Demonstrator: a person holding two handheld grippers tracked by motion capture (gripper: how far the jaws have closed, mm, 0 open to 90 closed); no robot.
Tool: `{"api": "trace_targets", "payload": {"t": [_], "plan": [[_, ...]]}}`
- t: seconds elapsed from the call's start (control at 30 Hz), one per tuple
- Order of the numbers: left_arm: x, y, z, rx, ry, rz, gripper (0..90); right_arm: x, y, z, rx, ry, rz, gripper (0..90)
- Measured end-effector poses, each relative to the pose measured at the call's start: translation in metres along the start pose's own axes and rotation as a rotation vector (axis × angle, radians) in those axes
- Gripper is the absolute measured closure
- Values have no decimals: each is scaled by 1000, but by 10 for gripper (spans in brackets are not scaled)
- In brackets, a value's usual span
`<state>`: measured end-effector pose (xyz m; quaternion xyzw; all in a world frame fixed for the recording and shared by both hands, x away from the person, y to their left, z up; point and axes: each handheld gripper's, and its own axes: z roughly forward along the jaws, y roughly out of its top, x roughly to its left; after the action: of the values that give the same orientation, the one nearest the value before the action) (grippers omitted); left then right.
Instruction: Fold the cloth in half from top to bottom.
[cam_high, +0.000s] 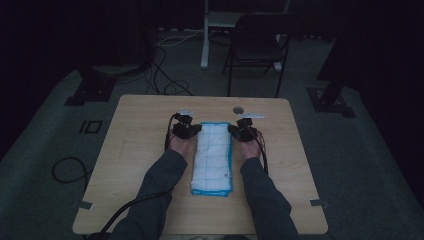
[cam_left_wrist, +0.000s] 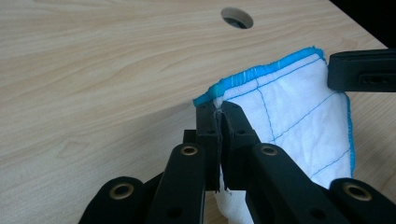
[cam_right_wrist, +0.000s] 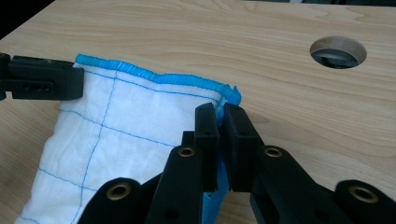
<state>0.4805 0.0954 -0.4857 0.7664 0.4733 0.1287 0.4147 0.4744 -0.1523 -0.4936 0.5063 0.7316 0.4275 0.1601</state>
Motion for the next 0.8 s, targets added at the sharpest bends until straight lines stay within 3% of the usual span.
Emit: {"api": "trace_targets", "payload": {"t": [0.4, 0.6, 0.8], "plan": [[-2, 10, -10, -53, -36, -20, 876, 4, 9, -15, -51, -18, -50, 858], [-2, 6, -16, -62, -50, -20, 876, 12, 6, -24, -56, -17, -97, 859], [-4, -1, -25, -88, -58, -23, 875, 18, -1, -35, -86, 5, -98, 859]]}}
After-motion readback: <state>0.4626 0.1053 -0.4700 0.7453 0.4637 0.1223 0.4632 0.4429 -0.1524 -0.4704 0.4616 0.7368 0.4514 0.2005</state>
